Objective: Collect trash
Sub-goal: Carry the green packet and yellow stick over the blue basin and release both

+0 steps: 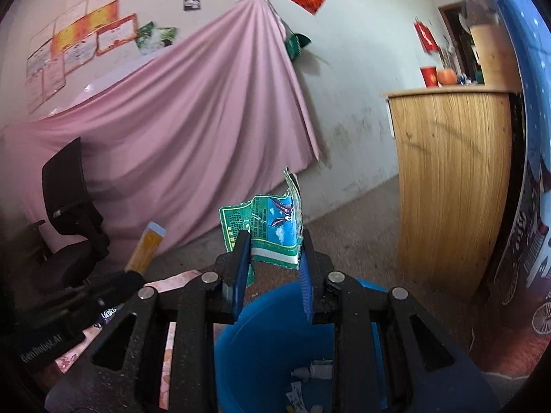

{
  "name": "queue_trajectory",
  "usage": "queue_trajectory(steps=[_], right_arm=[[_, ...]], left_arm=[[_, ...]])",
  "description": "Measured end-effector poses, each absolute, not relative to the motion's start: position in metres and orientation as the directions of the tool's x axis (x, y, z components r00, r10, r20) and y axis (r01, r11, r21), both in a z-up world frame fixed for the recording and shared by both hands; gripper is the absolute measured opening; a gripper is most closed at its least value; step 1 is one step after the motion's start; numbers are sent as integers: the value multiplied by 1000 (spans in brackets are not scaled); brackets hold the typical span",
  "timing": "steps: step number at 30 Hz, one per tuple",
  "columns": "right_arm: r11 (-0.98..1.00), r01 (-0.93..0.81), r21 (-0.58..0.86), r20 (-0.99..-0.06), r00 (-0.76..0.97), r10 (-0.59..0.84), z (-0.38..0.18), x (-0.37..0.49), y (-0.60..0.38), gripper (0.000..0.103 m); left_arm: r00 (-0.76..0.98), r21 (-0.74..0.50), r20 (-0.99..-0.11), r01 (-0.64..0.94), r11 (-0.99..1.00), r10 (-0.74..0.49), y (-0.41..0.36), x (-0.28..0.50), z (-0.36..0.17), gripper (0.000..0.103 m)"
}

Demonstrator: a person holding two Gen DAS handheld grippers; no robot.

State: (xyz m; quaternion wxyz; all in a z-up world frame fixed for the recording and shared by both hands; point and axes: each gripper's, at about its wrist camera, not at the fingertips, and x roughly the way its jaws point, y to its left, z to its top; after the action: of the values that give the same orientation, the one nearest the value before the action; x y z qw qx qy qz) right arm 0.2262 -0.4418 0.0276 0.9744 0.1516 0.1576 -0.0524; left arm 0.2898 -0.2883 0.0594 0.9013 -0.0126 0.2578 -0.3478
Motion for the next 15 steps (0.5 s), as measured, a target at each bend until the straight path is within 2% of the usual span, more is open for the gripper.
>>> queue_trajectory(steps=[12, 15], right_arm=[[926, 200, 320, -426, 903, -48, 8, 241, -463, 58], [923, 206, 325, -439, 897, -45, 5, 243, -466, 58]], left_arm=[[547, -230, -589, 592, 772, -595, -309, 309, 31, 2], [543, -235, -605, 577, 782, -582, -305, 311, 24, 6]])
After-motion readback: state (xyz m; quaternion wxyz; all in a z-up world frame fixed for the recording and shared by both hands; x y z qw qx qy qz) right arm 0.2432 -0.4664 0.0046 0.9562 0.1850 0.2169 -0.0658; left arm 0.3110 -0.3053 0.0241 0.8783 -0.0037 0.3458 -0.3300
